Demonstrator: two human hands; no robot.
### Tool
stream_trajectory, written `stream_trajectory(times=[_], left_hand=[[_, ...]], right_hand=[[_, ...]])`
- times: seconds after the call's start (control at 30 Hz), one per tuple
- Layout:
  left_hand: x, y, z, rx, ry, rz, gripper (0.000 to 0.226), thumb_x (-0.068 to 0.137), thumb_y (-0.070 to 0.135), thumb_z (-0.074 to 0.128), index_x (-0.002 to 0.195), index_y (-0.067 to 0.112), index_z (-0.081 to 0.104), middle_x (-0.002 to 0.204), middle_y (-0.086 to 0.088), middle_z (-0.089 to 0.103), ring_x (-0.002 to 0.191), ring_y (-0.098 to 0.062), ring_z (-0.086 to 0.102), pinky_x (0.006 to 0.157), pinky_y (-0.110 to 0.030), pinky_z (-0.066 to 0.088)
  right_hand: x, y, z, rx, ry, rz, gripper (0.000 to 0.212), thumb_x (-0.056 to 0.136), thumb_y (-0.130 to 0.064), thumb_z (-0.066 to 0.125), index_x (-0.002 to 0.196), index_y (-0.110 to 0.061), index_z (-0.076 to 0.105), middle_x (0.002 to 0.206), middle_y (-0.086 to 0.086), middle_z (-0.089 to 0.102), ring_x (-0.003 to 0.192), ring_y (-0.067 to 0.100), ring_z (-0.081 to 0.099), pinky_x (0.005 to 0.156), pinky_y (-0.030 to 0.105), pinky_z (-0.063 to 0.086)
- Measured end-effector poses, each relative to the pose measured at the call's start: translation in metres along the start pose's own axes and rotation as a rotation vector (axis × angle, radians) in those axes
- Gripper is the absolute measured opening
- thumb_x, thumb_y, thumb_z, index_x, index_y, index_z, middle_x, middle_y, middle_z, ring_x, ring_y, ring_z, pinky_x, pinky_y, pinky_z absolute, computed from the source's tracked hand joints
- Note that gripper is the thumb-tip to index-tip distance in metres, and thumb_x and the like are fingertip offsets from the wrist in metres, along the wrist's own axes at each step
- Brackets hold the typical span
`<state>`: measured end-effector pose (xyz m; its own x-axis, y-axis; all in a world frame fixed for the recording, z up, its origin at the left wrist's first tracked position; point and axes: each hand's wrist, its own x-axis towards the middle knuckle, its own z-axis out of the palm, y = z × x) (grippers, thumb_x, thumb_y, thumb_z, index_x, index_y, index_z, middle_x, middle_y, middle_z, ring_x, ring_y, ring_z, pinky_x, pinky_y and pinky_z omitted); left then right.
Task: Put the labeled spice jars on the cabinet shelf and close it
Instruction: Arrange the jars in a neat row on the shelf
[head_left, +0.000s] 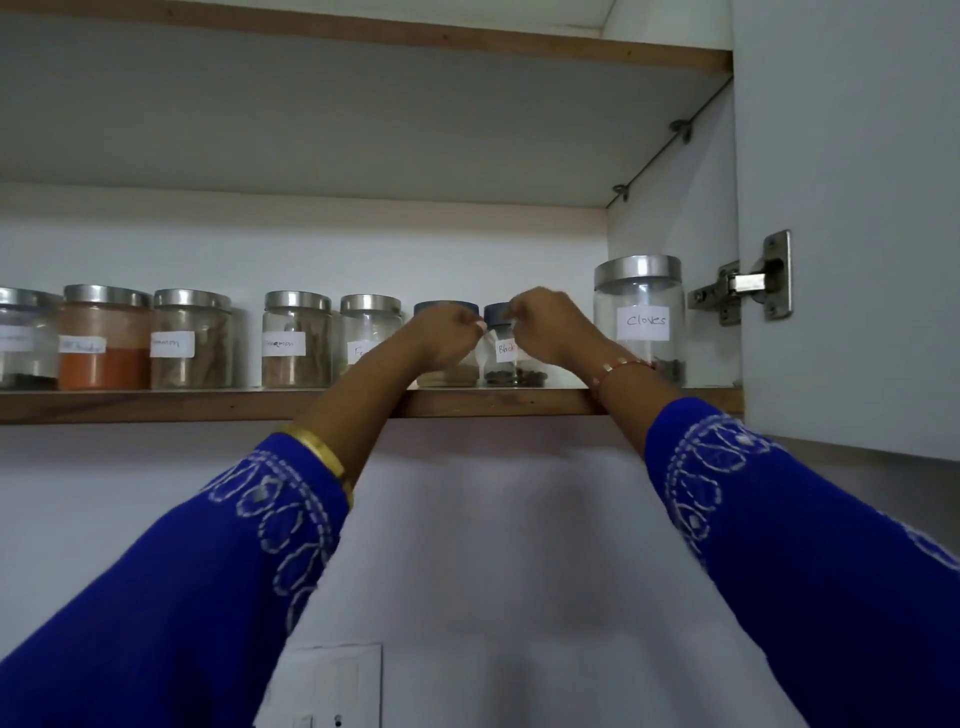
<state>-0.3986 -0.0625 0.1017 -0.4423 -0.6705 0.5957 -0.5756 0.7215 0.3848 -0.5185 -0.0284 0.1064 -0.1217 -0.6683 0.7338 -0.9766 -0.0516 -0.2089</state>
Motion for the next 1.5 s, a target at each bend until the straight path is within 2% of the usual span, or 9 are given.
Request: stream_trajectory(times=[0.1, 0.27, 0.43, 0.63, 0.77, 1.03, 1.23, 1.33, 1.5], left_hand=[[-0.005, 0.001, 0.001, -0.125, 0.081, 0.113, 0.036, 0.098, 0.018, 0.038, 0.127, 0.008, 0.056, 0.133, -0.010, 0.056, 0.123, -0.024, 0.051, 0.101, -0.029, 0.037], [-0.019, 0.033, 0.017, -0.264, 0.117, 0.241, 0.033, 0.096, 0.016, 0.041, 0.121, 0.011, 0.062, 0.129, -0.007, 0.060, 0.120, -0.021, 0.054, 0.100, -0.028, 0.039], [-0.024, 0.058, 0.042, -0.279, 0.079, 0.261, 0.035, 0.095, 0.015, 0.044, 0.128, 0.011, 0.055, 0.135, -0.007, 0.055, 0.124, -0.019, 0.051, 0.100, -0.025, 0.038], [-0.022, 0.073, 0.050, -0.252, -0.038, 0.213, 0.040, 0.095, 0.016, 0.046, 0.134, 0.012, 0.047, 0.140, -0.009, 0.049, 0.128, -0.020, 0.046, 0.099, -0.024, 0.035], [-0.023, 0.077, 0.046, -0.156, -0.149, 0.195, 0.046, 0.095, 0.010, 0.041, 0.140, 0.010, 0.038, 0.145, -0.010, 0.042, 0.131, -0.022, 0.042, 0.100, -0.024, 0.034], [-0.005, 0.080, 0.049, 0.060, -0.324, 0.091, 0.043, 0.096, 0.007, 0.034, 0.138, -0.002, 0.036, 0.145, -0.018, 0.038, 0.132, -0.028, 0.039, 0.105, -0.031, 0.033], [0.017, 0.077, 0.062, 0.190, -0.333, 0.061, 0.041, 0.099, 0.008, 0.031, 0.138, -0.003, 0.037, 0.145, -0.019, 0.038, 0.133, -0.030, 0.038, 0.103, -0.024, 0.030], [0.028, 0.071, 0.067, 0.286, -0.288, 0.049, 0.043, 0.098, 0.010, 0.034, 0.141, 0.002, 0.035, 0.148, -0.018, 0.035, 0.137, -0.031, 0.034, 0.114, -0.036, 0.028], [0.041, 0.066, 0.074, 0.316, -0.262, 0.083, 0.043, 0.097, 0.010, 0.036, 0.139, 0.003, 0.038, 0.147, -0.016, 0.038, 0.136, -0.030, 0.036, 0.113, -0.037, 0.030]], right_hand=[[-0.017, 0.001, -0.010, 0.154, 0.227, -0.049, 0.034, 0.088, 0.001, 0.042, 0.112, -0.003, 0.066, 0.118, 0.013, 0.066, 0.110, 0.023, 0.059, 0.086, 0.017, 0.040], [-0.052, 0.016, -0.011, 0.064, 0.591, -0.111, 0.023, 0.085, -0.002, 0.053, 0.103, -0.001, 0.067, 0.107, 0.017, 0.061, 0.101, 0.027, 0.057, 0.075, 0.009, 0.026], [-0.080, 0.039, -0.018, -0.077, 0.783, 0.030, 0.030, 0.076, -0.001, 0.060, 0.106, -0.005, 0.063, 0.111, 0.020, 0.054, 0.105, 0.035, 0.052, 0.085, 0.038, 0.047], [-0.085, 0.061, -0.029, 0.070, 0.530, 0.308, 0.048, 0.082, -0.013, 0.064, 0.125, -0.007, 0.044, 0.129, 0.015, 0.047, 0.115, 0.030, 0.050, 0.084, 0.031, 0.043], [-0.073, 0.061, -0.035, 0.022, 0.410, 0.305, 0.046, 0.081, -0.009, 0.065, 0.121, -0.004, 0.043, 0.122, 0.018, 0.052, 0.107, 0.031, 0.054, 0.074, 0.027, 0.039], [-0.049, 0.061, -0.044, -0.078, 0.026, 0.320, 0.041, 0.088, -0.004, 0.054, 0.128, -0.003, 0.044, 0.131, 0.018, 0.052, 0.119, 0.030, 0.050, 0.091, 0.030, 0.042], [-0.031, 0.071, -0.036, -0.138, -0.100, 0.174, 0.046, 0.089, -0.001, 0.052, 0.133, -0.006, 0.043, 0.137, 0.017, 0.048, 0.123, 0.031, 0.048, 0.098, 0.031, 0.040], [-0.020, 0.076, -0.028, -0.216, -0.209, 0.156, 0.051, 0.092, -0.007, 0.052, 0.140, -0.007, 0.036, 0.144, 0.014, 0.042, 0.130, 0.029, 0.042, 0.105, 0.031, 0.035], [-0.005, 0.081, -0.021, -0.320, -0.349, 0.191, 0.063, 0.096, -0.015, 0.048, 0.148, -0.006, 0.014, 0.155, 0.012, 0.024, 0.140, 0.027, 0.030, 0.112, 0.031, 0.027]])
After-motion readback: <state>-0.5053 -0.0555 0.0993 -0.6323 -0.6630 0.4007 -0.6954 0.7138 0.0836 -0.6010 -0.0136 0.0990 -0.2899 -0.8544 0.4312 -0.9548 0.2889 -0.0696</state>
